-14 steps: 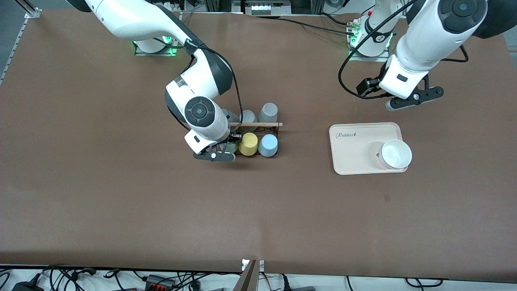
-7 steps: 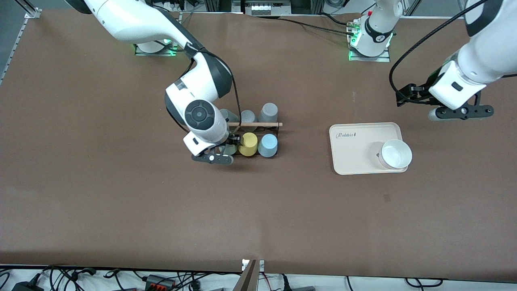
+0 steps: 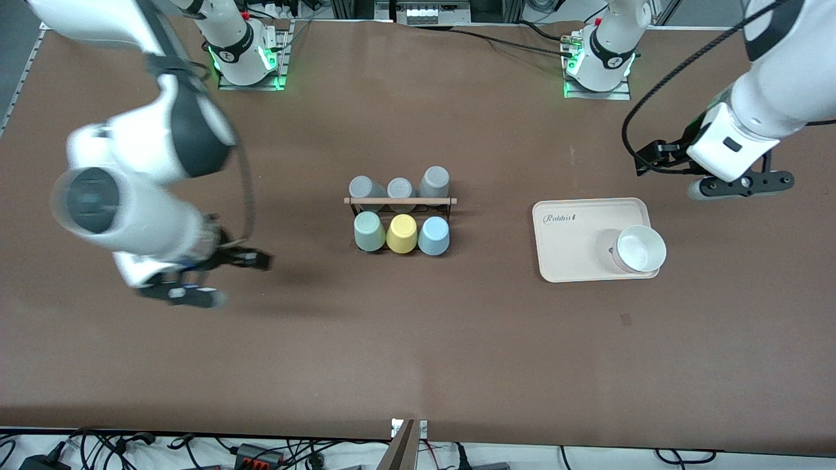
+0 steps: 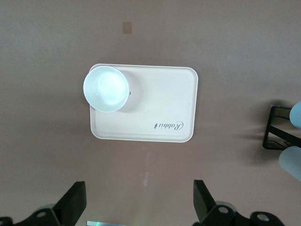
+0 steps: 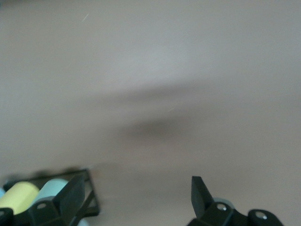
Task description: Hang scattered cups on rack with three cups
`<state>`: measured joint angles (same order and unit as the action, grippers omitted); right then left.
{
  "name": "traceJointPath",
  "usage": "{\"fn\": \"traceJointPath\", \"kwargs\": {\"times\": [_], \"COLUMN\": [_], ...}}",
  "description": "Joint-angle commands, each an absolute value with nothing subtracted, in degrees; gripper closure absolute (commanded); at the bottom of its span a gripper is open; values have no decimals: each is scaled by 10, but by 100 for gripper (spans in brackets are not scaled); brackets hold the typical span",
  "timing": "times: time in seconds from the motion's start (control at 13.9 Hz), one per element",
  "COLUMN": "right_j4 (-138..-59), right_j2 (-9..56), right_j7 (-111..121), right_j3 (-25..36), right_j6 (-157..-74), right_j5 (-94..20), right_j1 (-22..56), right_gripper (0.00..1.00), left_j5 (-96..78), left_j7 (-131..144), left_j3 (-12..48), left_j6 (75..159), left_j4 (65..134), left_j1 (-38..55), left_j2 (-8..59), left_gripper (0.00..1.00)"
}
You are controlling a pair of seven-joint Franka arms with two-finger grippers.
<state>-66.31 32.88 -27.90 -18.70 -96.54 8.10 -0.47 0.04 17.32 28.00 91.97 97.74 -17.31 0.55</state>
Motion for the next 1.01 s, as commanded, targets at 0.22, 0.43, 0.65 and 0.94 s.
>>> {"fn": "traceJointPath", "kwargs": {"times": [0.22, 0.43, 0.65, 0.94], "right_j4": [-708, -825, -874, -888], "right_j2": [228, 135, 93, 60], "right_j7": [-187, -185, -126, -91], "right_j3": [-199, -199, -197, -200], "right_j6": [-908, -953, -976, -972], "right_j5": [74, 28, 21, 32], "right_j1": [-70, -102, -114, -146], "right_gripper": [0, 0, 0, 0], "left_j5": [1, 0, -3, -9], "left_j7": [160, 159, 159, 164], "left_j3": [158, 113, 113, 112], "left_j6": [930, 928, 929, 926], "left_j4": [1024, 1026, 1020, 998], "left_j1": [-54, -15, -14, -14], "left_j2": [-54, -48, -44, -32], "left_gripper": [0, 0, 0, 0]}}
